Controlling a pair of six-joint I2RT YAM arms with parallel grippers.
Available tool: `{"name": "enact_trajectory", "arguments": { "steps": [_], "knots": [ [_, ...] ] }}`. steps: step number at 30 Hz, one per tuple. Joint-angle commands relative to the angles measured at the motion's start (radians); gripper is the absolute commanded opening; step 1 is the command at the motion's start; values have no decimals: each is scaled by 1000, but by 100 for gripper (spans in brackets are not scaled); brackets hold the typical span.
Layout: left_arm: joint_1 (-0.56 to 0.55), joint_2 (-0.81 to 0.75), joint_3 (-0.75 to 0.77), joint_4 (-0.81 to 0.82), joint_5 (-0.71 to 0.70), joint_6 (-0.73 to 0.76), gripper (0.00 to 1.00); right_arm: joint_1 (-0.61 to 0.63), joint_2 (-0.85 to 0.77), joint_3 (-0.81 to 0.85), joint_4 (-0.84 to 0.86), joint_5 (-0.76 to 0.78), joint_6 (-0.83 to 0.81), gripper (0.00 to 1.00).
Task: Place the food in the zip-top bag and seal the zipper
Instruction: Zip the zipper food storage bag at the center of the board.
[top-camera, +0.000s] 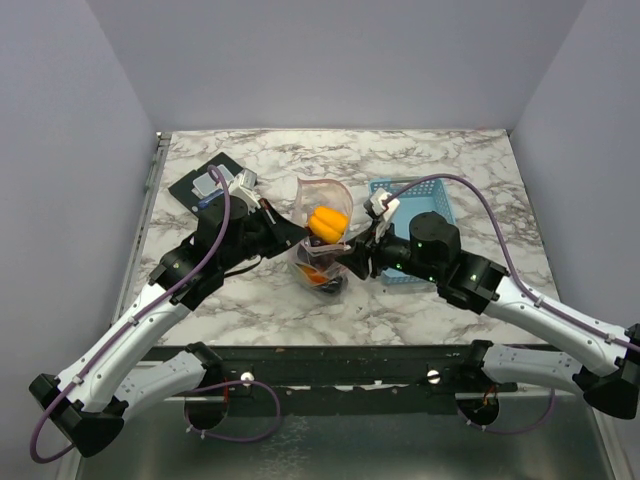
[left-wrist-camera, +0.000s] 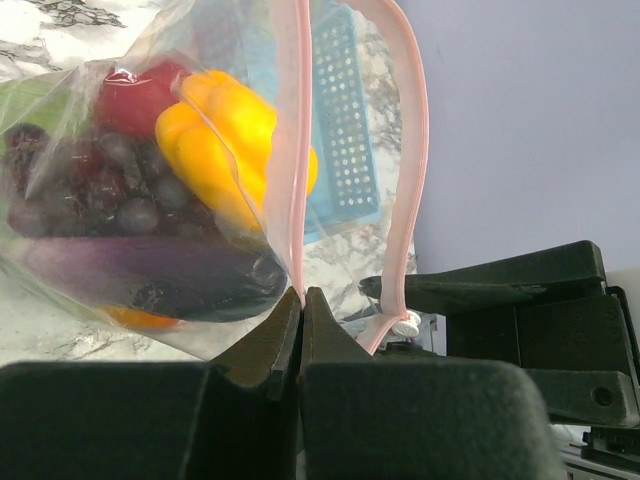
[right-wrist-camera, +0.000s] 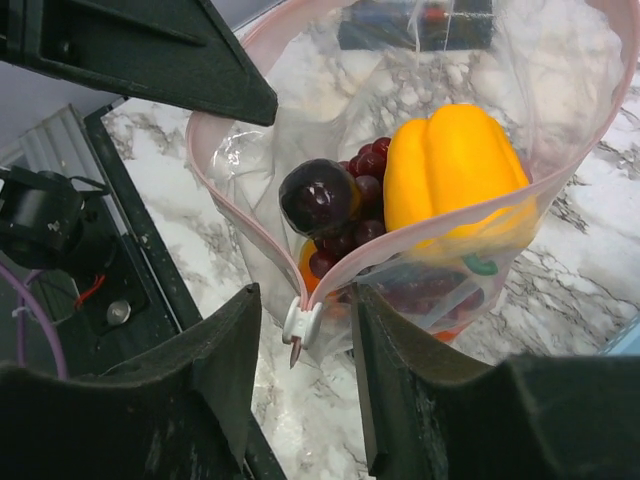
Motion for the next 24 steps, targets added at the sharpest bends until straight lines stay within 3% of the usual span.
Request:
{"name": "enact_trajectory", "arguments": {
  "steps": [1, 10, 15, 21, 24],
  "knots": [
    [-3, -10, -4, 23, -11, -8, 0, 21, 12, 48, -1, 40, -31, 42],
    [-4, -26, -10, 23, -19, -17, 0, 37, 15, 83, -34, 57, -76, 1],
    [-4, -32, -11, 23, -21, -18, 1, 38, -4, 101, -63, 56, -122, 1],
    [-3, -27, 34, -4, -44, 13, 30, 39, 12, 182, -147, 16, -202, 1],
    [-4, -23, 84, -38, -63, 44, 39, 39, 25, 235, -199, -6, -241, 1]
  ]
}}
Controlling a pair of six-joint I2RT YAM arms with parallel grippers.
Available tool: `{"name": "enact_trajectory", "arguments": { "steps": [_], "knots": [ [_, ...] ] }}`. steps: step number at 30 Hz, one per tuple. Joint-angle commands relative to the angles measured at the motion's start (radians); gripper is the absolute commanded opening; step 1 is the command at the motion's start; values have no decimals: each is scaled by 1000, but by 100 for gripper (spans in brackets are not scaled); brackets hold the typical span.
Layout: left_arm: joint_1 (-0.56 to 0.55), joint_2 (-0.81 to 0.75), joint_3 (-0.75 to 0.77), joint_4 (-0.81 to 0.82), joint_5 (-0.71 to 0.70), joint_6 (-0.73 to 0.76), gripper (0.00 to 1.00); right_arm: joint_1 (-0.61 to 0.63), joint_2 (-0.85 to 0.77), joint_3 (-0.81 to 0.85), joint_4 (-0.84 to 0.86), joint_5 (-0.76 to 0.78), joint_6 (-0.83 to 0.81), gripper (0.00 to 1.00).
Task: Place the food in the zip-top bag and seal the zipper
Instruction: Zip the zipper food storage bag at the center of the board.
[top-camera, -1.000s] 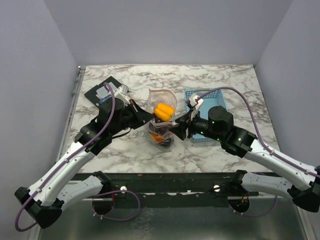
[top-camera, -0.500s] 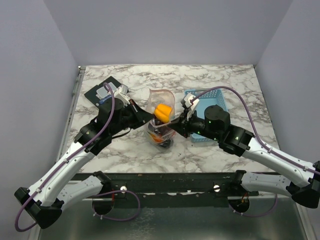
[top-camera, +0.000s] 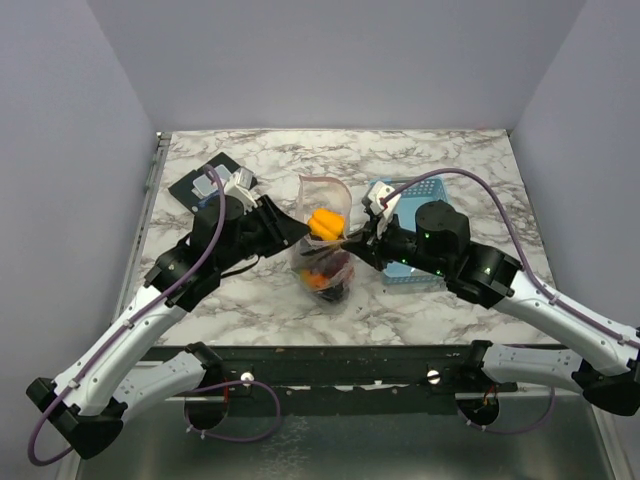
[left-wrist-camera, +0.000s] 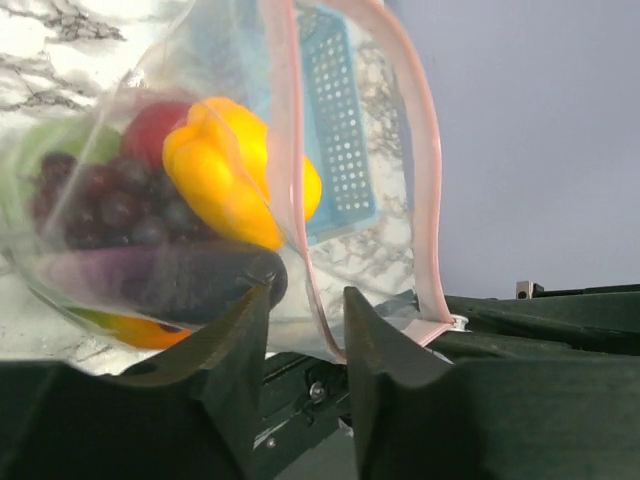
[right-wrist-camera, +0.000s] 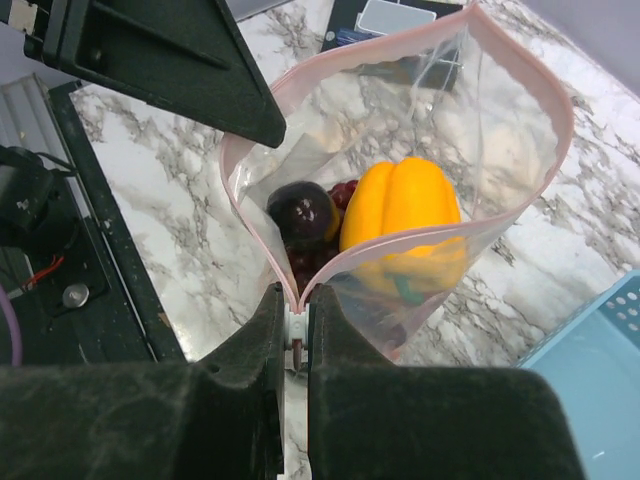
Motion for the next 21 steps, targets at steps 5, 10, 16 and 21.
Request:
{"name": "enact_trajectory", "arguments": {
  "steps": [5, 10, 16, 21],
  "knots": [
    [-4, -10, 166, -73, -100, 111, 50, 10, 25, 158, -128, -66, -125, 1],
    [-2, 7, 275, -104, -112, 188, 55, 10, 54, 246, -215, -112, -151, 0],
    [-4, 39, 373, -103, -24, 315, 58, 9, 64, 326, -318, -207, -172, 1],
    [-3, 57, 412, -74, 115, 458, 60, 10, 77, 400, -411, -301, -178, 1]
  ]
}}
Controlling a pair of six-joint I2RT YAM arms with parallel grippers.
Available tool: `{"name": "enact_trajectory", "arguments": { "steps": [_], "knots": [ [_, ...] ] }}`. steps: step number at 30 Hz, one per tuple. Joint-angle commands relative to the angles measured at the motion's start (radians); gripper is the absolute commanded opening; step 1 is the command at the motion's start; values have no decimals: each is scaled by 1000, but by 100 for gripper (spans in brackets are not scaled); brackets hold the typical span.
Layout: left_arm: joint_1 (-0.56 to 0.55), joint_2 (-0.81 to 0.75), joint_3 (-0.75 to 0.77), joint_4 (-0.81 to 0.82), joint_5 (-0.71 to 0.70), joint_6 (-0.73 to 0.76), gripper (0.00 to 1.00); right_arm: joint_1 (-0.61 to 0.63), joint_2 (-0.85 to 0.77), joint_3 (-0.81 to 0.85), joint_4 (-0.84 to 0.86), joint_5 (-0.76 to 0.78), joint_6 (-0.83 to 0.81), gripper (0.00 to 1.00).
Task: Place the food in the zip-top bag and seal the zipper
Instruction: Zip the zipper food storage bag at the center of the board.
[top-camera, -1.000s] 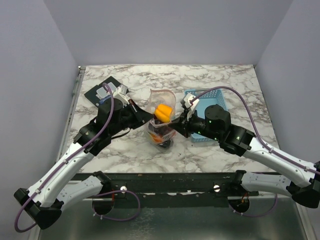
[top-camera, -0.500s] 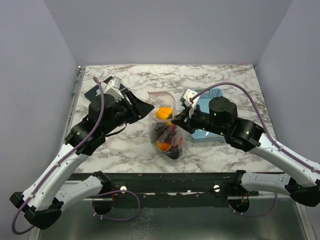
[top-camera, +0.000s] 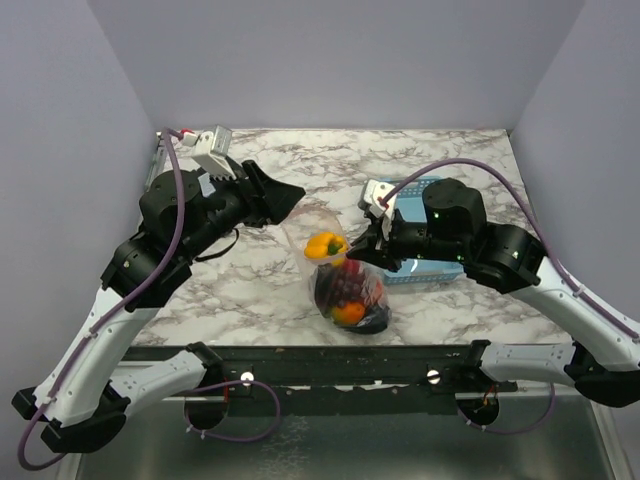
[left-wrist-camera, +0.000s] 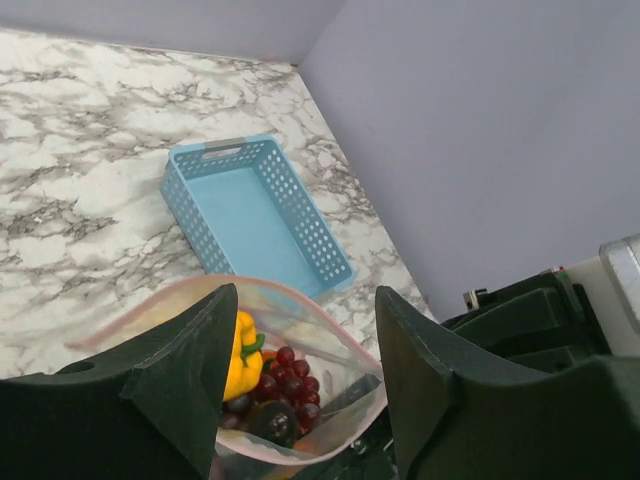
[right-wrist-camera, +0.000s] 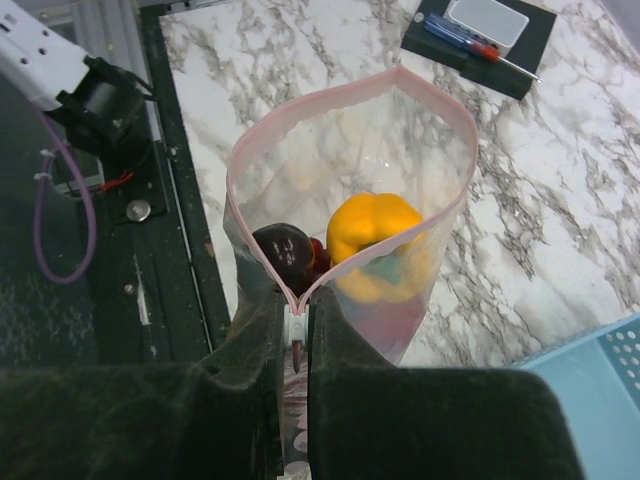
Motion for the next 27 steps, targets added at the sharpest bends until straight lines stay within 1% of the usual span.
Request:
{"name": "enact_trajectory", "arguments": {
  "steps": [1, 4, 8, 16, 21, 27],
  "knots": [
    [-4, 20, 39, 17, 192, 188, 60, 7, 7, 103, -70, -141, -21, 1],
    [-3, 37, 47, 49, 330, 256, 60, 7, 26, 148, -119, -195, -21, 1],
    [-4, 60, 40, 72, 473, 329, 61, 7, 47, 198, -169, -266, -16, 1],
    [-3, 97, -25, 176, 878, 369, 64, 7, 70, 254, -187, -375, 13, 1],
    [-9, 86, -83, 220, 1005, 374, 66, 7, 109, 293, -200, -373, 37, 1],
    [-38, 72, -131, 225, 1043, 391, 69, 7, 149, 328, -221, -381, 49, 1]
  ]
}}
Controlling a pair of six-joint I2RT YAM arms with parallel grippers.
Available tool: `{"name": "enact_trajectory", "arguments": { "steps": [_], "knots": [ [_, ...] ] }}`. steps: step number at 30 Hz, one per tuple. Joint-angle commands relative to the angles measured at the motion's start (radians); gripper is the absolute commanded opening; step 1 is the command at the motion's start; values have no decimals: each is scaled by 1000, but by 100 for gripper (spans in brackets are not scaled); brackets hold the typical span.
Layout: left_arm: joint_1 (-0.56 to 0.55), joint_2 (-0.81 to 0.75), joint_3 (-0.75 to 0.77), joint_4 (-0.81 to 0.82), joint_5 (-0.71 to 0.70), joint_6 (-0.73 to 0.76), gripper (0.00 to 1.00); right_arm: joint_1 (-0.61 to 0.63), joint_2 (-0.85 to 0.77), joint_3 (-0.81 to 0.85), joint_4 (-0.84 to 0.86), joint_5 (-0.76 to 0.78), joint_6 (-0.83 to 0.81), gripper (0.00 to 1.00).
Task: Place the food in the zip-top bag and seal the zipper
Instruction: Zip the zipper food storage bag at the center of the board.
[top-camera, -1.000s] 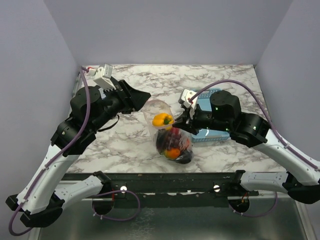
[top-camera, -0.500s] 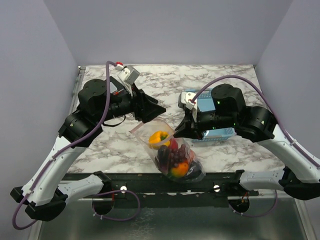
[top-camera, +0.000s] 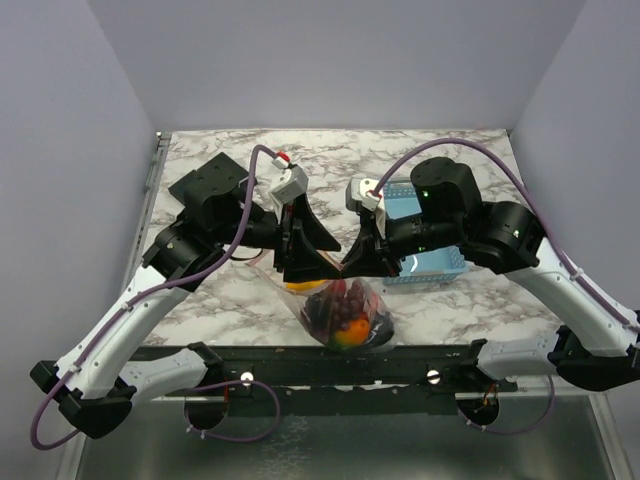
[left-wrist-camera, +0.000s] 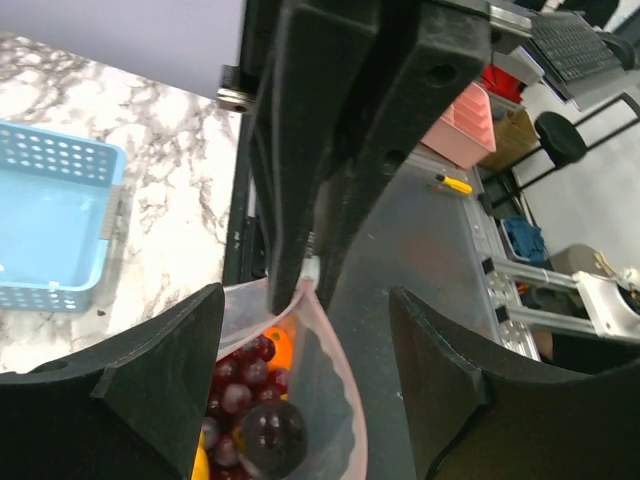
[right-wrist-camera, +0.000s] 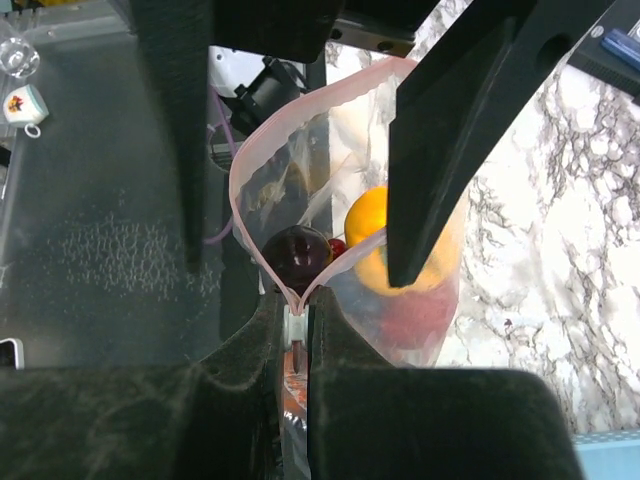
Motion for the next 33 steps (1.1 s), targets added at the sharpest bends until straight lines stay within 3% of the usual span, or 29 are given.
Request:
{"name": "enact_trajectory", "arguments": {
  "steps": [1, 9, 15, 21, 27, 33],
  "knots": [
    [-29, -24, -34, 39, 101, 38, 70, 6, 16, 54, 19, -50, 22, 1],
    [-59, -29, -85, 42, 93, 54, 69, 6, 38, 92, -2, -32, 38, 1],
    [-60, -43, -107, 43, 84, 57, 63, 5, 44, 109, -22, -13, 64, 1],
    [-59, -52, -115, 16, 64, 70, 52, 5, 37, 117, -36, 1, 89, 0],
    [-59, -39, -98, -63, 49, 120, 31, 6, 33, 128, -50, 22, 117, 1],
    [-60, -19, -55, -188, -10, 197, 27, 5, 23, 137, -60, 66, 143, 1]
  ]
}}
